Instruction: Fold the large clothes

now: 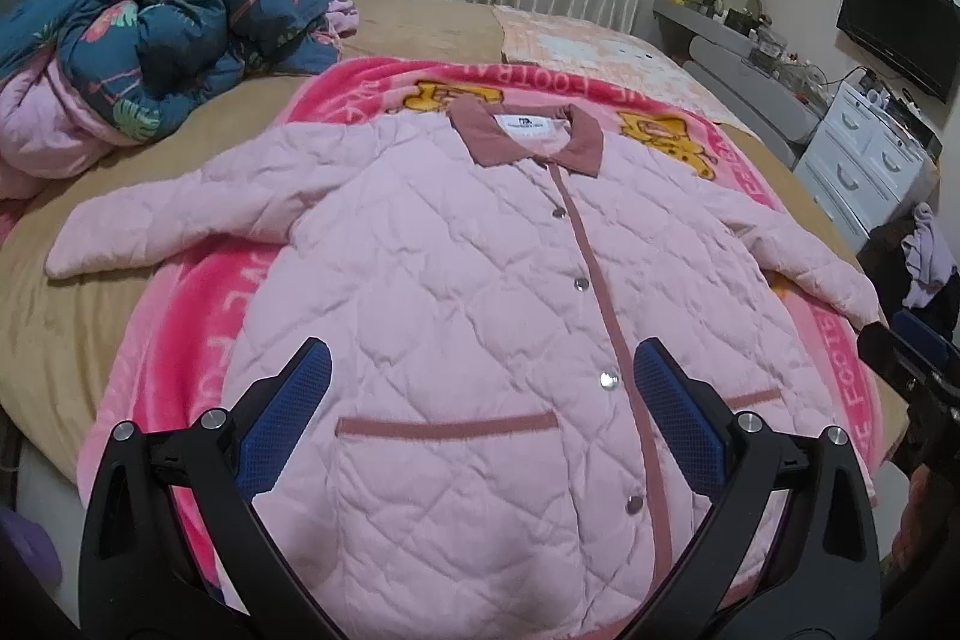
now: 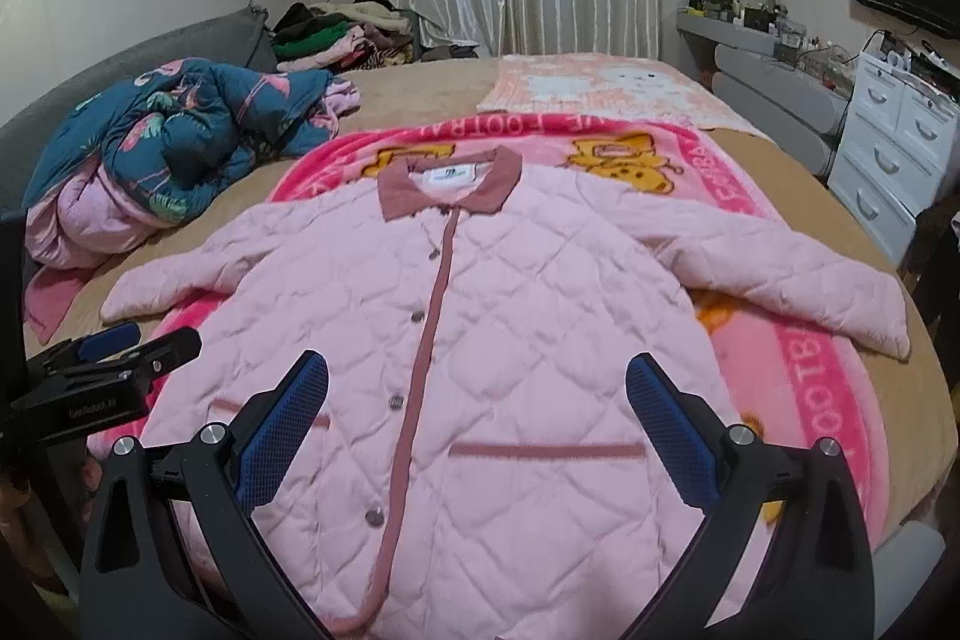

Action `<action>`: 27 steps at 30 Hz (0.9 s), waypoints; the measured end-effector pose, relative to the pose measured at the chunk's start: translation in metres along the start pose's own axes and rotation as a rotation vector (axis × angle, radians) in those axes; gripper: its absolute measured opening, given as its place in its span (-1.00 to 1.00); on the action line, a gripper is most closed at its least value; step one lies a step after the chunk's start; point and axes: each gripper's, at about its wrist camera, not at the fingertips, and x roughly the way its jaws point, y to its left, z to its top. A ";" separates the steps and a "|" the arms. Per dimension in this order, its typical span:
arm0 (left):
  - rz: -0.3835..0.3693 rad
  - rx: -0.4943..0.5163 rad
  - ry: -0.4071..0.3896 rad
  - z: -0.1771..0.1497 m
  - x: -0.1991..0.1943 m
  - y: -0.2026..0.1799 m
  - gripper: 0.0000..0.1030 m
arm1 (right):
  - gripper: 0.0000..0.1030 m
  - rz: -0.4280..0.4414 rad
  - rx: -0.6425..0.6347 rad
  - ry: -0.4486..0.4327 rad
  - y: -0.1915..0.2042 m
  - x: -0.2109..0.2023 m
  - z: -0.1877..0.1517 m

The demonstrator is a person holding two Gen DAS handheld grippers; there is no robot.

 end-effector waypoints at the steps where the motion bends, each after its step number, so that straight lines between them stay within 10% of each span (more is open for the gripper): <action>1: -0.005 -0.003 0.000 0.003 0.000 0.000 0.84 | 0.92 0.001 0.002 -0.001 0.000 0.001 0.004; 27: 0.028 0.038 -0.026 0.087 0.036 -0.032 0.84 | 0.92 -0.008 0.034 -0.095 -0.028 0.032 0.096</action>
